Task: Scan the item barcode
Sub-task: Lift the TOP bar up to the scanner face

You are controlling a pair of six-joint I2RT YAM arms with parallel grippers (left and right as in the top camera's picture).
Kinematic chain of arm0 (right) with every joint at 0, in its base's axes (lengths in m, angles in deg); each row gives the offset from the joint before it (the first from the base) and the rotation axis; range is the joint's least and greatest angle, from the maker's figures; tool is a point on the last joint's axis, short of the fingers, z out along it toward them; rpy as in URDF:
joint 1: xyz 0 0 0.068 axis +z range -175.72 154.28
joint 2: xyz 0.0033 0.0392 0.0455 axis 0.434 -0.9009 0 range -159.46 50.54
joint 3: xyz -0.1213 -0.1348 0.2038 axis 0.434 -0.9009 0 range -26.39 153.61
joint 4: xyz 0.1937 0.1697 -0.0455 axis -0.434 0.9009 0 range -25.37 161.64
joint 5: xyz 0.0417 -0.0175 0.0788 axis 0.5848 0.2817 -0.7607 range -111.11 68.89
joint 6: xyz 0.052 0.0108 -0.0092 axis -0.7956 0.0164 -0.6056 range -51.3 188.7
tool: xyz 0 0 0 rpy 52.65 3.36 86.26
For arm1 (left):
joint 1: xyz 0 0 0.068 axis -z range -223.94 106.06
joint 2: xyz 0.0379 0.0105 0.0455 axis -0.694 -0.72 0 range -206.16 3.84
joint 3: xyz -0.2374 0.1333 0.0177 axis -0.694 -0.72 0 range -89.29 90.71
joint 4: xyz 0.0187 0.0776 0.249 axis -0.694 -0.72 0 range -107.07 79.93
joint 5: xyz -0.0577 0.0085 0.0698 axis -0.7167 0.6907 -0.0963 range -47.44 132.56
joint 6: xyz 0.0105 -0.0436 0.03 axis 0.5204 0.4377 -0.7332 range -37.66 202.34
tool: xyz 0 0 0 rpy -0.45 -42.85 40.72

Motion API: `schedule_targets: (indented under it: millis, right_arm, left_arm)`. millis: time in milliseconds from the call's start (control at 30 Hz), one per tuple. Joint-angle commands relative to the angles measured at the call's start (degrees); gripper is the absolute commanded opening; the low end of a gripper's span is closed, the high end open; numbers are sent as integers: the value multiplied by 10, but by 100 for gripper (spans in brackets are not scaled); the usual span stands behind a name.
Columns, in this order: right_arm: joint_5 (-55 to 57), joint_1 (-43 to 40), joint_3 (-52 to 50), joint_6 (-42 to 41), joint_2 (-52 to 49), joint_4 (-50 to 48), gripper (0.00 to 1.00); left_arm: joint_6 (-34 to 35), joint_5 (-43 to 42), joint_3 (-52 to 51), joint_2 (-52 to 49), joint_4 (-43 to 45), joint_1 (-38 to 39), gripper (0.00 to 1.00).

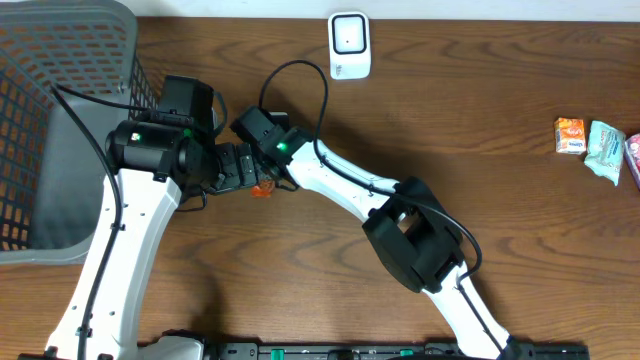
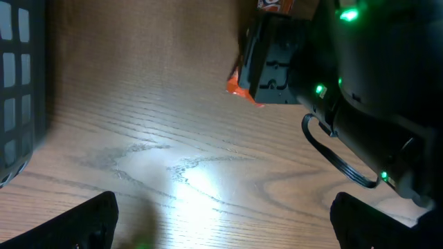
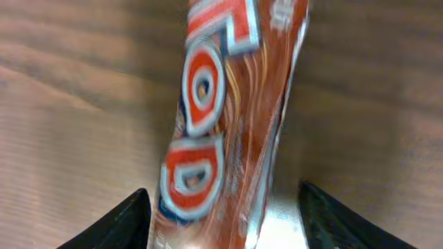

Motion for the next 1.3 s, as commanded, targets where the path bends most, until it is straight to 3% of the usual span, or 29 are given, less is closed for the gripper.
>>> schedule_targets:
  millis: [0, 100, 433, 800, 1267]
  right_arm:
    - [9, -5, -16, -9, -5, -11, 65]
    - [14, -8, -16, -9, -12, -9, 60]
    - [-52, -58, -14, 47, -9, 29, 1]
    - [-226, -154, 27, 137, 49, 49, 1]
    - [-39, -245, 28, 152, 78, -169, 1]
  left_arm:
    - [7, 3, 2, -2, -2, 1, 98]
    - [7, 3, 2, -2, -2, 0, 98]
    - [7, 3, 2, -2, -2, 1, 98]
    - [7, 3, 2, -2, -2, 1, 98]
    - [7, 3, 2, -2, -2, 1, 98]
